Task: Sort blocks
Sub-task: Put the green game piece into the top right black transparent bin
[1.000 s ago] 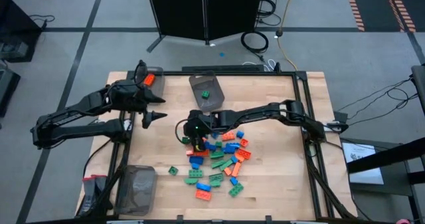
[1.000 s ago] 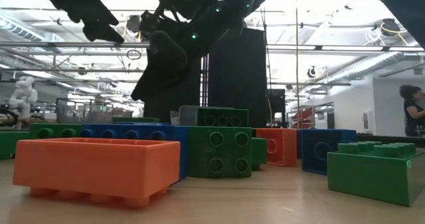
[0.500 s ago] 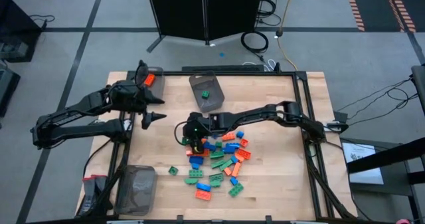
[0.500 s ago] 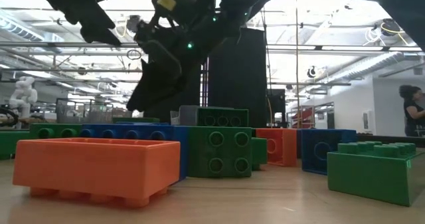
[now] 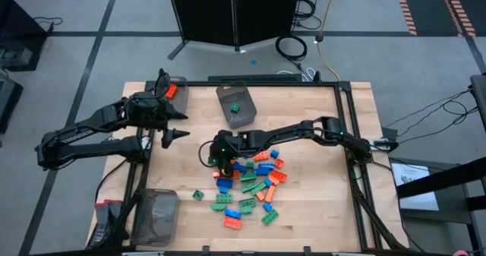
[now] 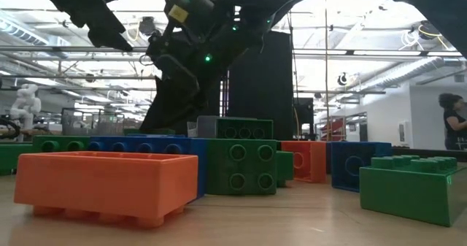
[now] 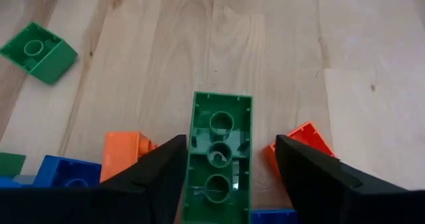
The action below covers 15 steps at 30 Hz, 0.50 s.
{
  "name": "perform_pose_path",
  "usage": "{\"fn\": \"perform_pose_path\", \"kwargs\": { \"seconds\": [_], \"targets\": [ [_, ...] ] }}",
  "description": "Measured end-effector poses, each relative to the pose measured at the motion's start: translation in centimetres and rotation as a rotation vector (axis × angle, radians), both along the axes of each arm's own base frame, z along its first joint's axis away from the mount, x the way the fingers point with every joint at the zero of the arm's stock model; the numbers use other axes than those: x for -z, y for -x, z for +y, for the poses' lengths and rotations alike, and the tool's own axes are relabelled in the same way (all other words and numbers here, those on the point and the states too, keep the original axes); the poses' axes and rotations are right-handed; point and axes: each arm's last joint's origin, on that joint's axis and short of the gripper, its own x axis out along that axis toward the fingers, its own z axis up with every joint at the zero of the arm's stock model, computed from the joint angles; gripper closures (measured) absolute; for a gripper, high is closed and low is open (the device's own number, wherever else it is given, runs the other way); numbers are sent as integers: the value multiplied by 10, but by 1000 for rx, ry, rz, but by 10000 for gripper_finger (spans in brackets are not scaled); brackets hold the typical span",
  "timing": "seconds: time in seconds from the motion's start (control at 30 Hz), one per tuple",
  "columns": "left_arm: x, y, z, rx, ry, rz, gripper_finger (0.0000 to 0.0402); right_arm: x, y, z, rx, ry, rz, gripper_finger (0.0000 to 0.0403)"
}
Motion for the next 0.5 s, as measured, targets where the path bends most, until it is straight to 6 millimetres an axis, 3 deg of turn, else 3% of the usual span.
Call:
{"fn": "perform_pose_path", "kwargs": {
  "seconds": [0.5],
  "targets": [
    [0, 0, 0, 0, -1, -1, 79, 0, 2, 0, 0, 0, 23, 332]
  ]
}}
